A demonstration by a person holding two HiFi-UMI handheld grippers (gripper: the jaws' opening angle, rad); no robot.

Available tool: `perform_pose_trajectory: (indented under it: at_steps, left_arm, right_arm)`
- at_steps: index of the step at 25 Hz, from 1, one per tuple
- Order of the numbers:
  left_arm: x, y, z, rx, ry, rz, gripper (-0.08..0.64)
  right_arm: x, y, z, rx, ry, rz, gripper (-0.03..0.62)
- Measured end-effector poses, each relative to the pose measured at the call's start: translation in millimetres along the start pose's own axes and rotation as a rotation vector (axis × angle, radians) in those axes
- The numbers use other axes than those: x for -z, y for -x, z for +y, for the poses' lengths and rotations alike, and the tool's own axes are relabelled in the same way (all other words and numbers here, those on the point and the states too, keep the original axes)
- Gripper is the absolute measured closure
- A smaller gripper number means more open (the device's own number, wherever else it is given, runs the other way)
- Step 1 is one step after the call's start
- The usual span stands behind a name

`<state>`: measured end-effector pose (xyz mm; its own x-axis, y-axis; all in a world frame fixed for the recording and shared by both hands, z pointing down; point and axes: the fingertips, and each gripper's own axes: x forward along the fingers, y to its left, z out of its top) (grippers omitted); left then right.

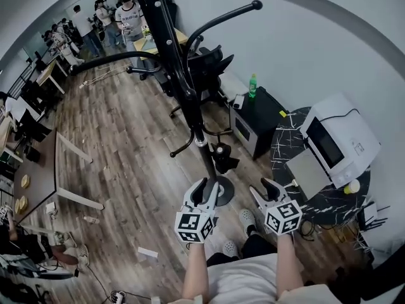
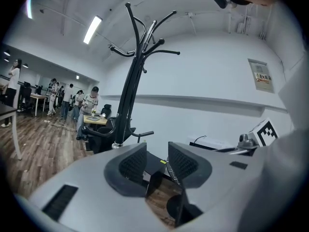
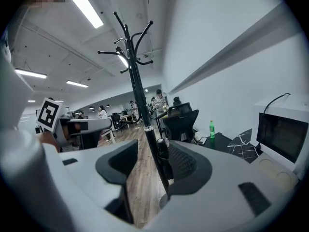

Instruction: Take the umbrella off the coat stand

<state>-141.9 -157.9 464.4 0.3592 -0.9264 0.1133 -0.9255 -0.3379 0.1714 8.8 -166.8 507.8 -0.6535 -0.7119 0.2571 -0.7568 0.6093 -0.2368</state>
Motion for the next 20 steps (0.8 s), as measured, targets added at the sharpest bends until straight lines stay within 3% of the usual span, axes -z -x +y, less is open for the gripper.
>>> perform_pose_trajectory:
  at_steps: [20]
  left_arm:
    - [-29.8, -89.8, 43.4, -0.088, -0.045, 0.008, 0.411]
  right_arm:
    - [-45.5, -110.0, -29.2, -0.154, 0.094, 0.022, 0.371]
